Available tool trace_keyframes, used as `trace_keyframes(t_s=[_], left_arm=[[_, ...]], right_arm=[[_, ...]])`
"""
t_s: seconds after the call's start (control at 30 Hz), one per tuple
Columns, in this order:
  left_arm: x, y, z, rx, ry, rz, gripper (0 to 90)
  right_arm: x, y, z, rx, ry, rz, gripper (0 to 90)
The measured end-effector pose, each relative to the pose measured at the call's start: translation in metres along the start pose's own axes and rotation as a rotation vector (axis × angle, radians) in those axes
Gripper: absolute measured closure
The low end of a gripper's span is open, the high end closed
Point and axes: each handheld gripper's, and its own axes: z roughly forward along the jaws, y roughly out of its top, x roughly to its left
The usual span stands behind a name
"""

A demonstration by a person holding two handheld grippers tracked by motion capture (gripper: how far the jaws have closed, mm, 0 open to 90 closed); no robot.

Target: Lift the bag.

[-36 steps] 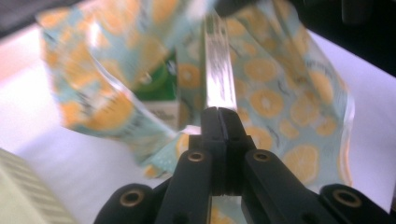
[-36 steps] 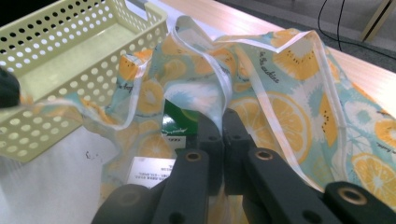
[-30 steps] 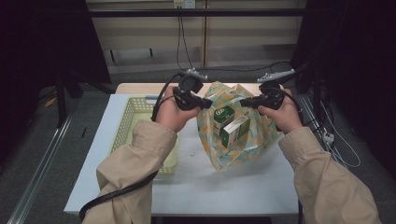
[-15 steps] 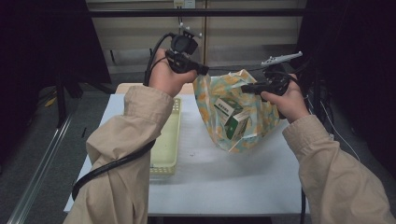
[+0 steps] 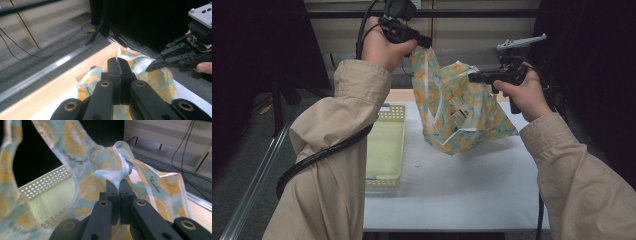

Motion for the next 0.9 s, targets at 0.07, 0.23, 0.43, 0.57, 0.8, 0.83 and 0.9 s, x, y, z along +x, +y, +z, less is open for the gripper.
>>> trace_keyframes(t_s=[0.07, 0.23, 0.43, 0.57, 0.8, 0.83, 0.9], left_arm=[[0.005, -0.011, 0.004, 0.014, -0.001, -0.014, 90.0], [0.018, -0.040, 0.007, 0.040, -0.014, -0.035, 90.0], [0.032, -0.080, 0.005, 0.044, 0.003, -0.108, 54.1], [0.035, -0.106, 0.004, 0.044, 0.000, -0.116, 38.7], [0.036, -0.153, 0.011, 0.036, -0.040, -0.133, 20.4], [0.036, -0.158, 0.012, 0.037, -0.045, -0.134, 19.9], [0.037, -0.168, 0.015, 0.037, -0.051, -0.133, 17.0]], right_arm=[[0.002, -0.006, 0.008, 0.020, 0.004, 0.001, 89.4], [0.006, -0.024, 0.028, 0.037, 0.048, 0.029, 66.8], [0.016, -0.034, 0.021, 0.050, 0.020, 0.033, 28.3], [0.019, -0.047, 0.006, 0.051, 0.010, 0.020, 25.7], [0.017, -0.083, -0.006, 0.094, -0.017, -0.008, 23.8], [0.017, -0.089, -0.007, 0.101, -0.027, -0.018, 23.7], [0.017, -0.100, -0.007, 0.117, -0.034, -0.038, 23.2]])
